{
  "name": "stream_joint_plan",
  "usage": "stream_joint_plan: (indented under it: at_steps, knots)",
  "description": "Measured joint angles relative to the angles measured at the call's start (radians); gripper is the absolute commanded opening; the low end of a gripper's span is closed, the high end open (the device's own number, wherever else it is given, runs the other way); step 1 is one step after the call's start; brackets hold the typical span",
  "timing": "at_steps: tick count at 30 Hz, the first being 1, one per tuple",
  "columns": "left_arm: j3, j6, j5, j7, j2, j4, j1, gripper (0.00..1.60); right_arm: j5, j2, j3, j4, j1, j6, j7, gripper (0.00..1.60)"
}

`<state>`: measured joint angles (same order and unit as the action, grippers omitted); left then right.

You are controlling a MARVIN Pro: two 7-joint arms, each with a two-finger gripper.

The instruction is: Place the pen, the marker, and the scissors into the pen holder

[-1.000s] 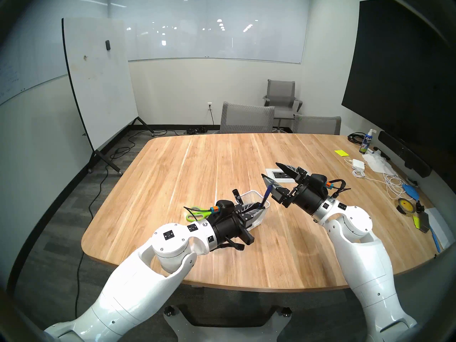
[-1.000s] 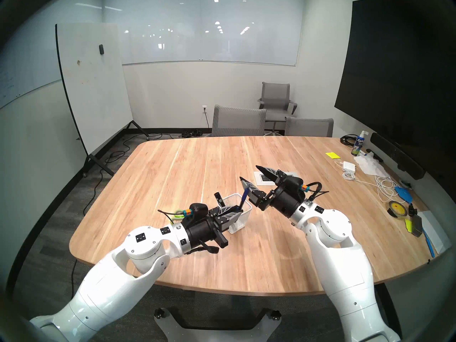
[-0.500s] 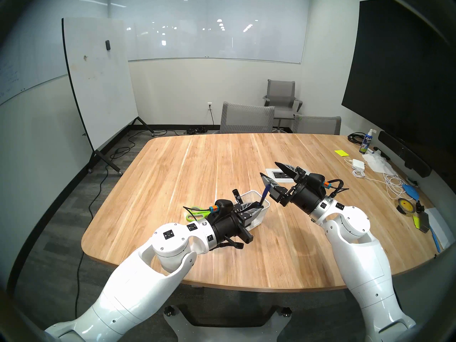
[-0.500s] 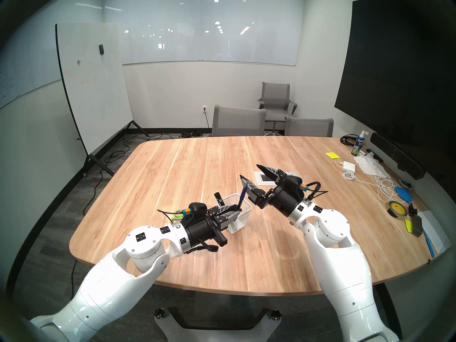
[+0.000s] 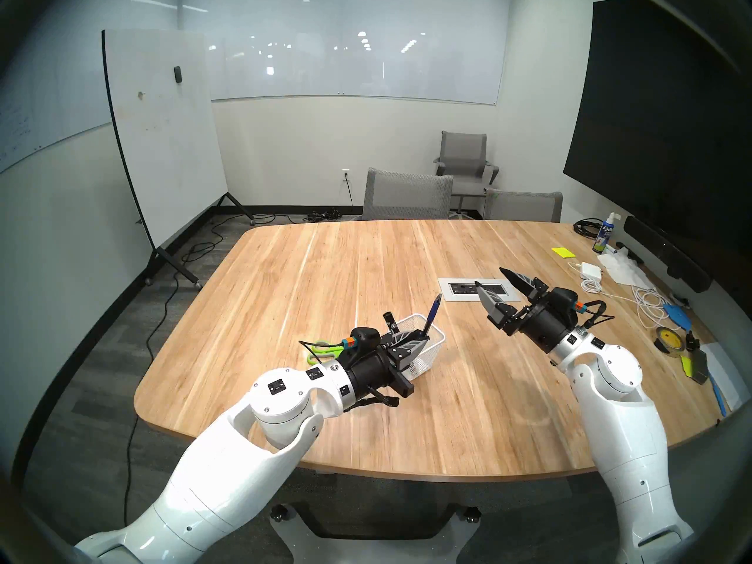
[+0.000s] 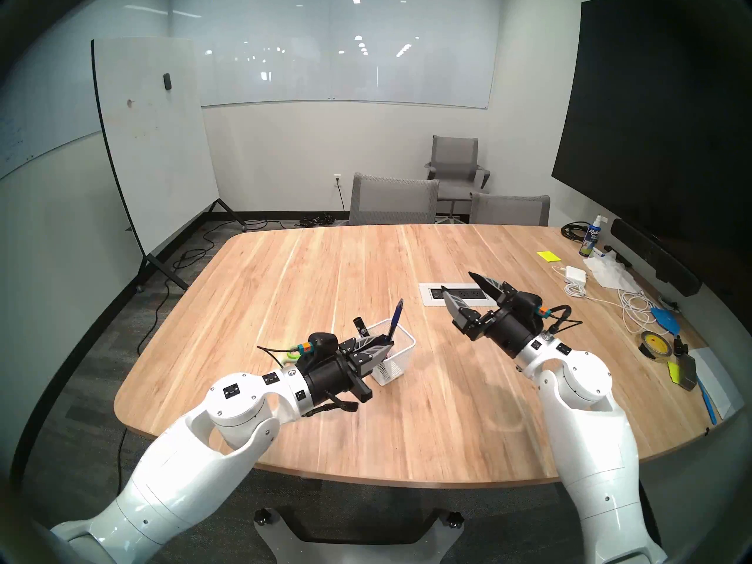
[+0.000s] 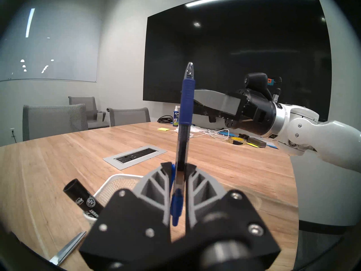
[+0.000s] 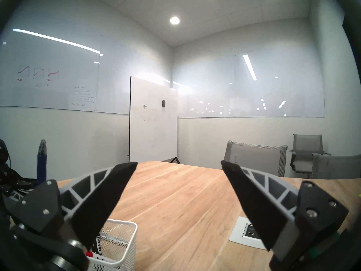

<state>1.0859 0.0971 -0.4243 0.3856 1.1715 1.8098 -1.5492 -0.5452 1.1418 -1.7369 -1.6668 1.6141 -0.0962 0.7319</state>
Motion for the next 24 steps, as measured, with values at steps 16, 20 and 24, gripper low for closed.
stream_joint_plan:
  at_steps: [16, 20, 24]
  knots:
    - [-0.014, -0.003, 0.002, -0.073, 0.043, -0.040, 0.023, 0.00, -0.055, 0.030, -0.083, -0.117, 0.182, -0.048, 0.089, 1.60]
    - [-0.016, -0.002, 0.001, -0.086, 0.049, -0.042, 0.030, 0.00, -0.059, 0.039, -0.091, -0.129, 0.206, -0.053, 0.098, 1.60]
    - [-0.017, -0.003, 0.000, -0.095, 0.053, -0.051, 0.033, 0.00, -0.063, 0.045, -0.099, -0.139, 0.220, -0.056, 0.104, 1.60]
